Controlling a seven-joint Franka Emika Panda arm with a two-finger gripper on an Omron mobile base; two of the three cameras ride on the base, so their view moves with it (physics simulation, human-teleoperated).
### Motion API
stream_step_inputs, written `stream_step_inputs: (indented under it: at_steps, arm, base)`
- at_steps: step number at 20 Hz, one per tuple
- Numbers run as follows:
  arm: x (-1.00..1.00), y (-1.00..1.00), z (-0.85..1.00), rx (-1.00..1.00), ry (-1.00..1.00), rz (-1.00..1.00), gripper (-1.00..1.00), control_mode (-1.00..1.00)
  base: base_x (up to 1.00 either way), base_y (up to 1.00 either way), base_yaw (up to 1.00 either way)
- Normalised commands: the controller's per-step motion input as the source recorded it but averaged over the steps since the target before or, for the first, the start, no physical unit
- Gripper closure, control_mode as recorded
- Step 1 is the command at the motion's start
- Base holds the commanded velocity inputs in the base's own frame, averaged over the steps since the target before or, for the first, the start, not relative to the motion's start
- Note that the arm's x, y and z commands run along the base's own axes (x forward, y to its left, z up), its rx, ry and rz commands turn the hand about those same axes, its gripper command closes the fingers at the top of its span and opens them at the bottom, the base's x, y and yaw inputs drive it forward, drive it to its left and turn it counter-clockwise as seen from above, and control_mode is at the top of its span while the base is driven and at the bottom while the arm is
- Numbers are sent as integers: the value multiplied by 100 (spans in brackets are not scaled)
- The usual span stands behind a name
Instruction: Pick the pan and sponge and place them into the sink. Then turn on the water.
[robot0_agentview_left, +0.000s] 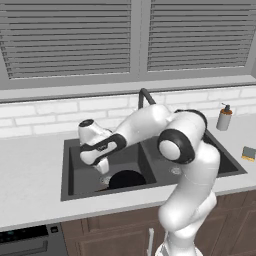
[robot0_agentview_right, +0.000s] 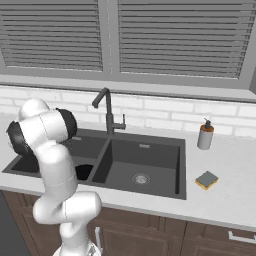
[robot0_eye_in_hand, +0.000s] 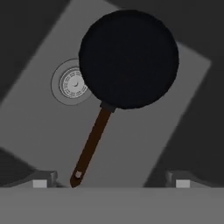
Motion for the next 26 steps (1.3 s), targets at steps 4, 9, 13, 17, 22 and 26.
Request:
stream_step_inputs:
  at_steps: [4, 9, 13, 17, 22, 26]
  arm:
    - [-39, -72, 100, 1, -26, 68, -100, -100]
    - [-21, -53, 92, 0, 1, 56, -100, -100]
    - [3, -23, 33, 0, 31, 30, -100, -100]
    - [-3, -21, 0, 8, 3, 18, -100, -100]
    - [-7, 0, 7, -26, 5, 20, -100, -100]
    - [0, -42, 31, -31, 17, 13, -100, -100]
  base:
    - [0, 0, 0]
    - [0, 0, 0]
    - [0, 0, 0]
    - [0, 0, 0]
    - [0, 0, 0]
    - [0, 0, 0]
